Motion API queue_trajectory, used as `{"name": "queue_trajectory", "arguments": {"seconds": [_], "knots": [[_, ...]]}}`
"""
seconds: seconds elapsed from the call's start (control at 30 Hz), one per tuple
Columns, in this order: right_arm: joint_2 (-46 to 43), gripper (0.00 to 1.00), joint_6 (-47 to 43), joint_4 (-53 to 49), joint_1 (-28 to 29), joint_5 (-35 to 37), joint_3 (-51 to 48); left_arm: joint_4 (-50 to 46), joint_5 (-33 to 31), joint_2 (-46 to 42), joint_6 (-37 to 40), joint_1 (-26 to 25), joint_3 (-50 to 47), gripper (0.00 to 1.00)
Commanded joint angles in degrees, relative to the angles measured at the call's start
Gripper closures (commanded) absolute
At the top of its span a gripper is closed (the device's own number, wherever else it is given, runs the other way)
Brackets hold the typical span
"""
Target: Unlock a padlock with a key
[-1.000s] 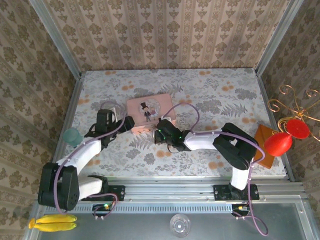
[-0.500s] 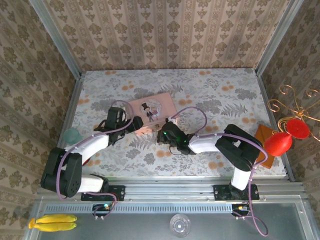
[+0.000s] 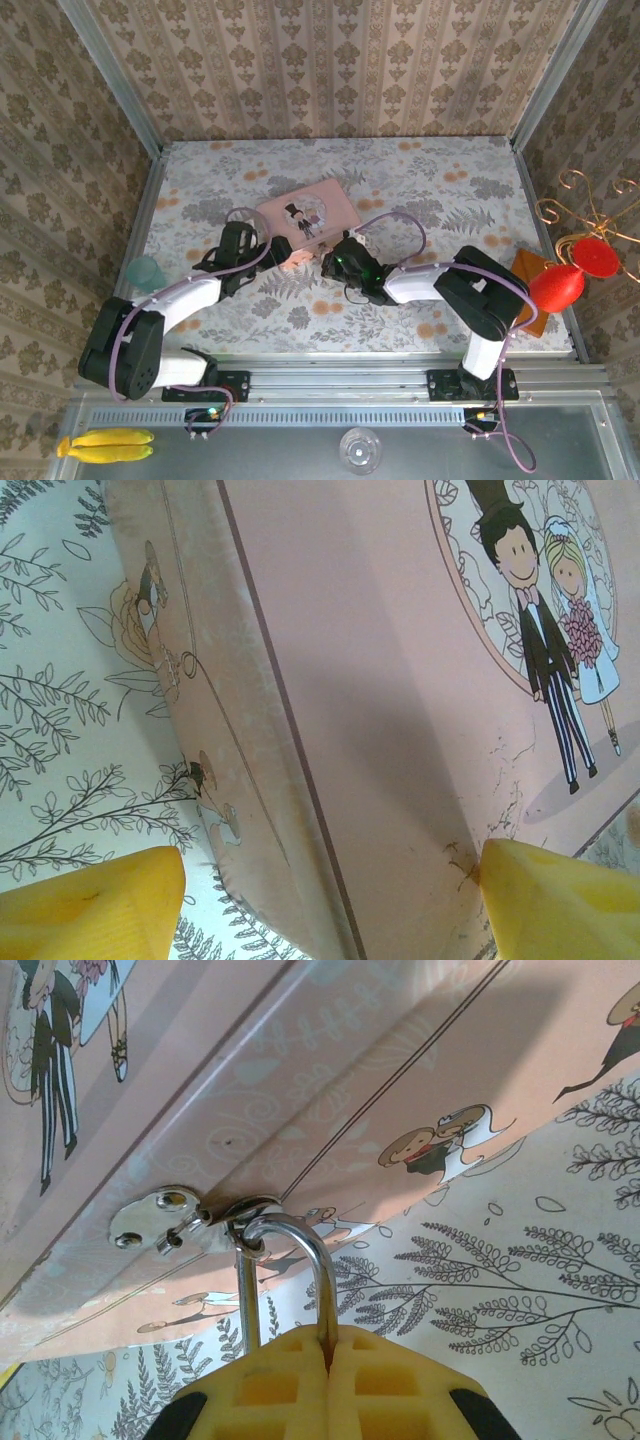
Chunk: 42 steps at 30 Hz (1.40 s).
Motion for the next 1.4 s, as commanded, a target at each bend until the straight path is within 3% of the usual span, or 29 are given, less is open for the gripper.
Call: {"name": "queue_trajectory", "arguments": {"seconds": [0.0,0.6,0.97,1.37], "knots": [[-2.4,1.0,1.1,0.2,-1.0,2.1,2.0,-1.6,-1.2,0.5,-1.0,-0.5,-1.7,0.22],[0.1,1.0,9.4,-0.6,-3.9,-1.2,3.9,0.6,-3.5,3.9,-1.5,-5.0,-2.4,0.22],[2.0,1.0,15.5,1.7,-6.9,-1.6,3.2,-3.0,-6.6,4.2,0.2,-7.1,-0.7,0.22],[1.8,1.0,22.7,3.8,-8.0,2.2,2.1,-2.4,-6.6,4.9,0.4,-7.4,-0.6,0.22]]}}
